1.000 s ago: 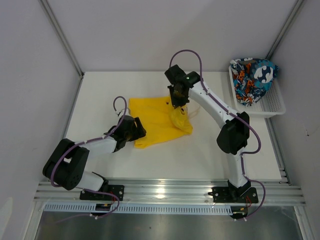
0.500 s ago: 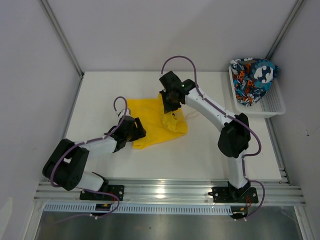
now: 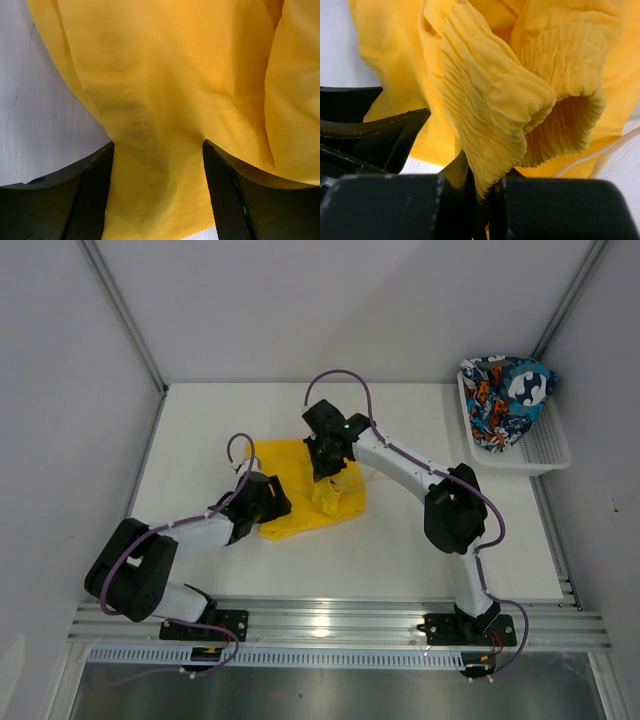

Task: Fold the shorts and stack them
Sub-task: Fold the shorts

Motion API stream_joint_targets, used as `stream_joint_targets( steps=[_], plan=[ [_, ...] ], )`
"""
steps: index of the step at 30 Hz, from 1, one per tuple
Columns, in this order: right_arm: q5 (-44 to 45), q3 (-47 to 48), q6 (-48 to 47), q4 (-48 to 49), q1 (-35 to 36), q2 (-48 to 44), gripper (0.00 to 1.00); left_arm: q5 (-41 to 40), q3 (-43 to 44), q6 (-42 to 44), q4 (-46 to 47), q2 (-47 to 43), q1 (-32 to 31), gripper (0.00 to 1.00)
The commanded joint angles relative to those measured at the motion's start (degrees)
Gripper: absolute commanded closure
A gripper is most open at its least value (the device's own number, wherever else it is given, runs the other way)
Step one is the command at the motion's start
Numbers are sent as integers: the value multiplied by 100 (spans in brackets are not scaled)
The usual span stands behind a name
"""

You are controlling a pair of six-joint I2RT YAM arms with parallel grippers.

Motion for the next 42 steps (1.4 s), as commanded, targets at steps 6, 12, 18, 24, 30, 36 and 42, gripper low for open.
stream_joint_targets(
  steps=[6,12,18,24,30,36,42],
  plan=[
    [477,257,-577,-705,-748,-1156,100,-87,-33,140,-321,-154,-33,29],
    [679,-454,-762,-846,-1609,-1675,100,-175,45,184,-452,-154,-33,28],
    [1427,-737,-797,-943,-1795,-1605,100,-263,186,211,-558,39,-33,29],
    [1321,-675,-815,-881,-1751,-1614,100,-289,221,237,-654,-66,-24,29],
    [1040,-631,-867,-908,-1690,-1675,100,-158,669,342,-1296,-690,-42,29],
    [662,-447,-797,-907,-1725,-1711,100,53,1882,54,-1376,-331,-638,29],
    [469,-359,-709,-846,-1768,-1658,100,695,2673,-615,-454,1074,-842,41]
  ],
)
